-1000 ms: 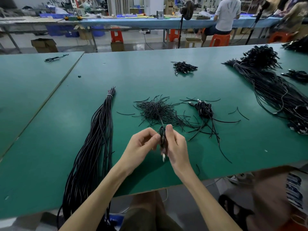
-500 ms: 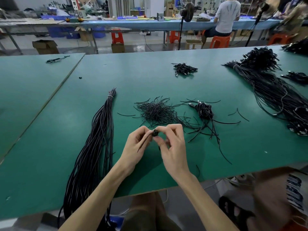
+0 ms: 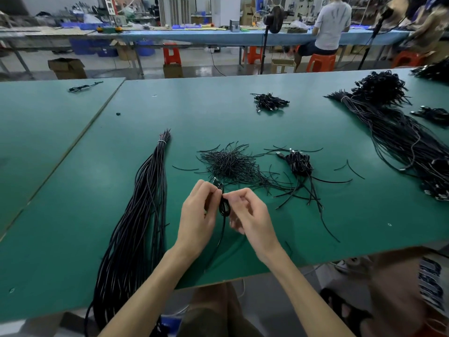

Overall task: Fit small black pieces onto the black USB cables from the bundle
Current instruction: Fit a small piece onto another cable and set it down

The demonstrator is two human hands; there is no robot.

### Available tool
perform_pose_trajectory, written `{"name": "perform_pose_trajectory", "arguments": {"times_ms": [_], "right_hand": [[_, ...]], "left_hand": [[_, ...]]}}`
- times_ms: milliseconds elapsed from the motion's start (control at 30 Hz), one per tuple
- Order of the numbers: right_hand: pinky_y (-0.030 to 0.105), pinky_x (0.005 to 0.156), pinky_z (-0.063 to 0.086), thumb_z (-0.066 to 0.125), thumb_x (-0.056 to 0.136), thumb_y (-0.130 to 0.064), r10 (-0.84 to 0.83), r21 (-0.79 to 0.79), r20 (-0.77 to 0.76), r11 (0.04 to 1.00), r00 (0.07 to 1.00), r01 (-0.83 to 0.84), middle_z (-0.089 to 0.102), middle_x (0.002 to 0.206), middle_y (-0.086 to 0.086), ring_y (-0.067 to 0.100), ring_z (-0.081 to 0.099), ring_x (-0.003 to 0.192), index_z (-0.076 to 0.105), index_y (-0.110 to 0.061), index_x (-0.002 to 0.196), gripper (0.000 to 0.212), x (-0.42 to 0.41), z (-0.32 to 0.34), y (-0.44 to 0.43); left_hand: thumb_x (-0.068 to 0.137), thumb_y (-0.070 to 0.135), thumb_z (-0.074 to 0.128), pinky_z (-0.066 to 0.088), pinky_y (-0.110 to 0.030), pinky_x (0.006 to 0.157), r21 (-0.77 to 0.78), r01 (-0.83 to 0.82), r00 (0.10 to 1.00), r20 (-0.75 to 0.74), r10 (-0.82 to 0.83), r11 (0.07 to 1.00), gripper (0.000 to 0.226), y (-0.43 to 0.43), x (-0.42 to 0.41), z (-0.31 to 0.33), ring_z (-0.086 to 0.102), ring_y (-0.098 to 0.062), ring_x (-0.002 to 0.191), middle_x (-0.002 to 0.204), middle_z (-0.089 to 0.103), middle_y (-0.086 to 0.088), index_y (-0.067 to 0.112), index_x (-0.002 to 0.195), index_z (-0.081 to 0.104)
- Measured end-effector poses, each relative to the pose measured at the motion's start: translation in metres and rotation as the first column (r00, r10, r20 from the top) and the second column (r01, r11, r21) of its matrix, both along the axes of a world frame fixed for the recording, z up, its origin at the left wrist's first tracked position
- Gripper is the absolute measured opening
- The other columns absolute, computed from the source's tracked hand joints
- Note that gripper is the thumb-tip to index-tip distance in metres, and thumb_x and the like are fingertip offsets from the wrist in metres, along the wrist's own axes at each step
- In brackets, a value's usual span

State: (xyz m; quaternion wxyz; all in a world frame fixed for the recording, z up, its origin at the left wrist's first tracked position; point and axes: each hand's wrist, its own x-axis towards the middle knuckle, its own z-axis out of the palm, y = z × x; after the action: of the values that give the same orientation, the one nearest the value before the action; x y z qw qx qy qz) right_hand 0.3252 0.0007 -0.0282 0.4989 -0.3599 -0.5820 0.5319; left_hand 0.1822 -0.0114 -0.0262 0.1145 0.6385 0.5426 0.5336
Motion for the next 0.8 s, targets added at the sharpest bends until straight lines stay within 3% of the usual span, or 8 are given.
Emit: {"name": "perform_pose_trajectory", "arguments": {"times_ms": [133, 333, 533, 633, 800], "right_hand": [[0.021, 0.052, 0.042, 0.073, 0.096, -0.031, 0.054, -0.080, 0.076, 0.996, 0.996, -0.048, 0.062, 0.071, -0.009, 0.014, 0.054, 0.054, 0.050, -0.016, 0.101, 0.029, -0.0037, -0.0041, 0.0037], [0.022, 0.052, 0.039, 0.072, 0.096, -0.037, 0.019, -0.044, 0.269, 0.999, 0.963, -0.007, 0.053, 0.066, -0.015, 0.005, 0.045, 0.058, 0.058, -0.021, 0.090, 0.023, -0.0028, -0.0078, 0.0090], [0.024, 0.043, 0.041, 0.064, 0.102, -0.035, 0.048, 0.001, 0.199, 0.999, 0.979, -0.049, 0.064, 0.059, 0.006, 0.019, 0.053, 0.039, 0.060, -0.023, 0.103, 0.012, -0.0029, -0.0062, 0.0023], [0.027, 0.045, 0.043, 0.062, 0.104, -0.033, -0.001, 0.042, 0.219, 0.999, 0.976, -0.009, 0.067, 0.061, 0.006, 0.018, 0.053, 0.040, 0.060, -0.025, 0.102, 0.008, -0.0021, -0.0077, -0.0001], [0.037, 0.051, 0.034, 0.068, 0.100, -0.028, -0.057, -0.006, 0.172, 0.998, 0.984, 0.058, 0.051, 0.061, 0.002, 0.020, 0.041, 0.054, 0.060, -0.019, 0.103, 0.013, -0.0003, -0.0094, 0.0046]], "left_hand": [[0.102, 0.008, 0.059, 0.036, -0.015, 0.062, 0.016, 0.005, 1.000, -0.010, -0.005, 1.000, 0.018, 0.0018, -0.0006, 0.0000, 0.047, -0.012, 0.069, 0.081, 0.050, 0.006, 0.010, 0.084, 0.056], [0.103, 0.011, 0.060, 0.034, -0.015, 0.061, 0.011, 0.030, 1.000, 0.001, -0.030, 0.999, 0.020, -0.0001, -0.0050, 0.0040, 0.047, -0.013, 0.067, 0.078, 0.051, 0.003, 0.010, 0.083, 0.059], [0.103, 0.012, 0.059, 0.034, -0.017, 0.059, 0.015, 0.046, 0.999, -0.015, -0.045, 0.999, 0.020, -0.0015, -0.0034, 0.0044, 0.047, -0.016, 0.066, 0.078, 0.051, 0.002, 0.012, 0.083, 0.060], [0.103, 0.011, 0.060, 0.035, -0.015, 0.061, 0.004, 0.074, 0.997, -0.037, -0.073, 0.997, 0.019, -0.0014, -0.0025, 0.0037, 0.049, -0.015, 0.067, 0.078, 0.054, 0.003, 0.010, 0.084, 0.061], [0.104, 0.020, 0.057, 0.035, -0.017, 0.060, -0.024, 0.144, 0.990, -0.005, -0.144, 0.989, 0.021, -0.0029, -0.0028, 0.0032, 0.052, -0.015, 0.069, 0.080, 0.056, 0.008, 0.011, 0.086, 0.063]]}}
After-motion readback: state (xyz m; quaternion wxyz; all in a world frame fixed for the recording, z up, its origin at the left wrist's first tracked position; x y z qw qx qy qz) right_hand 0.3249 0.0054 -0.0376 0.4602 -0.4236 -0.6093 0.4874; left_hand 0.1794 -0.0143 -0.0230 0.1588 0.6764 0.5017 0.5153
